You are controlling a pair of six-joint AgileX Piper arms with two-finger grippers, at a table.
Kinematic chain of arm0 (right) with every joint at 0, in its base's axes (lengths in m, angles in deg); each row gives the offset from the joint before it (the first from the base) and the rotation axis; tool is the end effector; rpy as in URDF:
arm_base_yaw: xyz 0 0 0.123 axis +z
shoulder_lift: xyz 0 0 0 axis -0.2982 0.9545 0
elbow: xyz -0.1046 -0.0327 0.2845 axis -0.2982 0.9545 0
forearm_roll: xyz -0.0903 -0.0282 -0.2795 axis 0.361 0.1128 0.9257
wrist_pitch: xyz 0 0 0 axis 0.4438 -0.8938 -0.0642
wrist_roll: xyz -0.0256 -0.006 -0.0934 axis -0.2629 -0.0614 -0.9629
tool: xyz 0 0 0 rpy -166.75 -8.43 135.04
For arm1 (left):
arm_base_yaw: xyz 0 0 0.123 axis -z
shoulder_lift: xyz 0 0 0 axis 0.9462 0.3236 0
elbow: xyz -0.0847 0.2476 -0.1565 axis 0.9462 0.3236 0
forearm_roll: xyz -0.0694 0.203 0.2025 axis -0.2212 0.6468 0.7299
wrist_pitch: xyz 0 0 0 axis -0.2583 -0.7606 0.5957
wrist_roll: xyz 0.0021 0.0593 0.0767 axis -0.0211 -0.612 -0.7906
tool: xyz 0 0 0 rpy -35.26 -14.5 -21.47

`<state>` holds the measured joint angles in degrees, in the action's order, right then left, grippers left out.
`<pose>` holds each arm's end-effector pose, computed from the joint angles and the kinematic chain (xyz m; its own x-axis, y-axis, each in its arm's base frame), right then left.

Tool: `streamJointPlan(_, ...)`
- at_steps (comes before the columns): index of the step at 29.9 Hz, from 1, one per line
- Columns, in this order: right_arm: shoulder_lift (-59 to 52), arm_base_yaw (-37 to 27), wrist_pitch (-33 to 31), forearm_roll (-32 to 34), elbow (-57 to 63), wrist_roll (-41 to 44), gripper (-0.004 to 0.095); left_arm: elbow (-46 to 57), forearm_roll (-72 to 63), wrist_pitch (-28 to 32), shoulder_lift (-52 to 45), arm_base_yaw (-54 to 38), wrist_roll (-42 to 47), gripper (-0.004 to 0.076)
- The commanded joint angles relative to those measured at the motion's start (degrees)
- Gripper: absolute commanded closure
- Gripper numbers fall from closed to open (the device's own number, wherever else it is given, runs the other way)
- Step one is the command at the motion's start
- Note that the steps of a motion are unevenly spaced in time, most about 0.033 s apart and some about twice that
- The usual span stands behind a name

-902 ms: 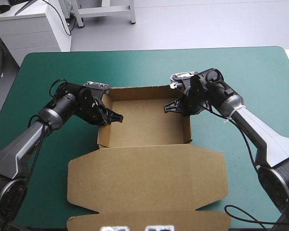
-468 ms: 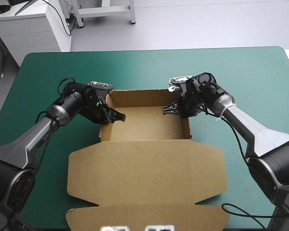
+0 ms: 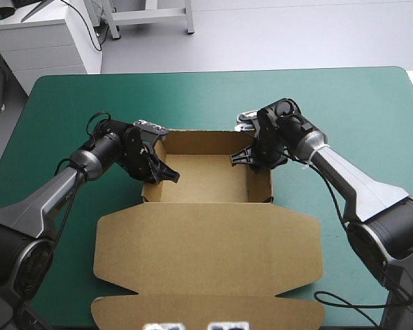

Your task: Fold the box

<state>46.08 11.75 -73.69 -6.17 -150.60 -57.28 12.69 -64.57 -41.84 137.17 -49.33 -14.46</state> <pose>0.3948 0.2133 0.2843 -0.9233 -0.2727 -0.2704 -0.2836 0.9589 0.0014 0.3702 -0.1540 0.2557 -0.8772 0.3798 -0.2938 0.4101 0.9109 -0.0468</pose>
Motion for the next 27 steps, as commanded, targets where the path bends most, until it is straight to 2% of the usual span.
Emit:
streamJointPlan(1,-3.0,-0.1,-2.9,3.6,-4.8,0.1,0.0461,-0.8,-1.9,-1.1,-2.1,0.7,-0.4,0.0424)
streamJointPlan(4,-3.1,-0.1,-4.5,4.0,-6.8,0.1,0.0461,-0.9,-1.8,-0.9,-2.2,0.7,-0.4,0.0332)
streamJointPlan(6,-3.3,-0.1,-4.5,3.0,-7.7,0.0,0.0461,-1.2,-1.0,-1.0,-2.4,0.7,-0.4,0.0312)
streamJointPlan(9,-3.5,-0.1,-4.5,1.4,-9.0,-0.2,0.0461,-3.3,1.3,-3.7,-2.5,0.7,-0.4,0.0313)
streamJointPlan(18,-5.9,-0.1,-4.5,0.3,-12.6,-0.6,0.0463,-18.8,3.6,-17.6,-2.5,0.7,-0.4,0.0313)
streamJointPlan(27,-11.0,-0.1,-4.5,1.0,-12.6,-0.6,0.0463,-23.2,2.7,-17.4,-10.3,0.7,0.0,0.0316)
